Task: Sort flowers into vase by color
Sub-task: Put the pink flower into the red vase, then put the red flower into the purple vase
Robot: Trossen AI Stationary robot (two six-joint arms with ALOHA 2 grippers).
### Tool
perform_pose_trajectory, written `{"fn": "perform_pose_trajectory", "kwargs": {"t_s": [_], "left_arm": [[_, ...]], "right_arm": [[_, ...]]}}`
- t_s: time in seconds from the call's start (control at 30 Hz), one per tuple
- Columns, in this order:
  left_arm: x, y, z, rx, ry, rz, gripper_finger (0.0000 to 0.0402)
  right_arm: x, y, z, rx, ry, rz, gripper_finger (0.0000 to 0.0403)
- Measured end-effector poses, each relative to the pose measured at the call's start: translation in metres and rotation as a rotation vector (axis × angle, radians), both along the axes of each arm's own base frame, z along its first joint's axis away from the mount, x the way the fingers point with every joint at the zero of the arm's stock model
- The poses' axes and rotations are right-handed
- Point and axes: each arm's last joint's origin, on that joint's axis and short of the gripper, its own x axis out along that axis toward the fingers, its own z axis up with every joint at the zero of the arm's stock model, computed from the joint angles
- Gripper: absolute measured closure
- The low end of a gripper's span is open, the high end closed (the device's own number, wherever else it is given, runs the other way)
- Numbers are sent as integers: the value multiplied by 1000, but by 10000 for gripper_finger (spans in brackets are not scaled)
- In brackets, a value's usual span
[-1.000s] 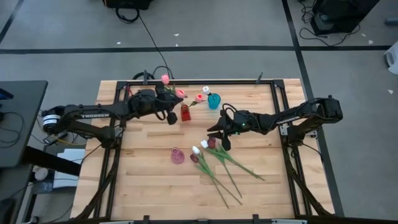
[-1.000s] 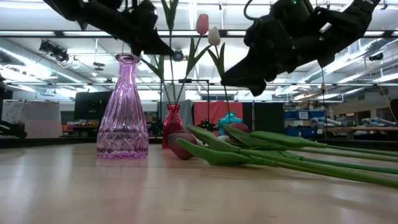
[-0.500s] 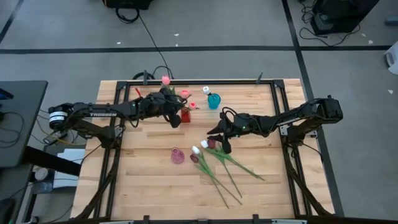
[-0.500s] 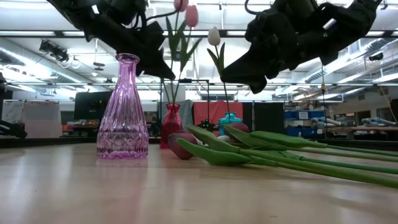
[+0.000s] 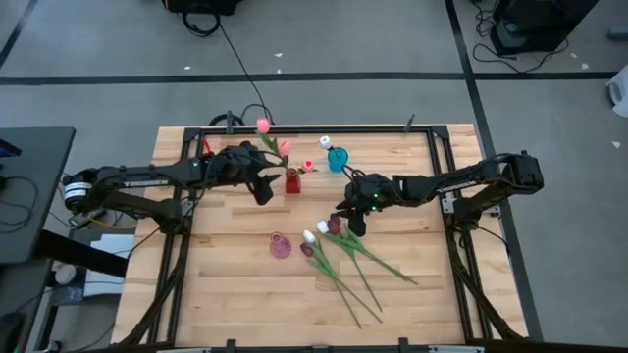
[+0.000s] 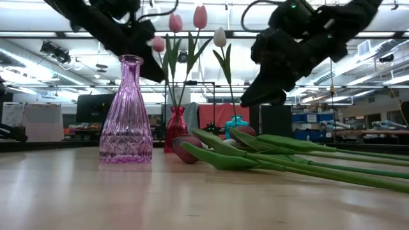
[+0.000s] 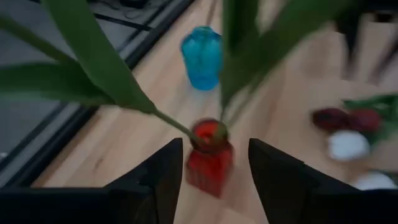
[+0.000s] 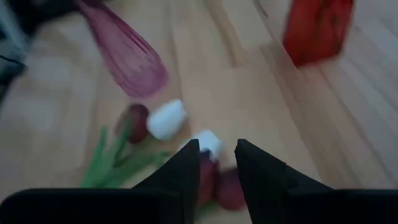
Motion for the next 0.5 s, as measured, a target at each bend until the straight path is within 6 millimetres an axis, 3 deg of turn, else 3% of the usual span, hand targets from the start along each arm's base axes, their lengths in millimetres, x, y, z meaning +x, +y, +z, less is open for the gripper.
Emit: {"fn": "perform_pose_trajectory", "kwargs": {"t_s": [0.1,0.23,0.37,0.5], "left_arm": [[-8,-10,6,-14,-18,-30,215],[-20,-27,-7,-28,-40,-105,219],[-35,-37,-19,-62,-92,-118,220],[-48,-44,-20,-69,-178,-136,220]], "right_arm": [[3,-1,9,18,98,-13,286],[4,1,20,46,302,-38,287],[5,12,27,27,460,-27,287],[11,27,26,48,503,49,287]]}}
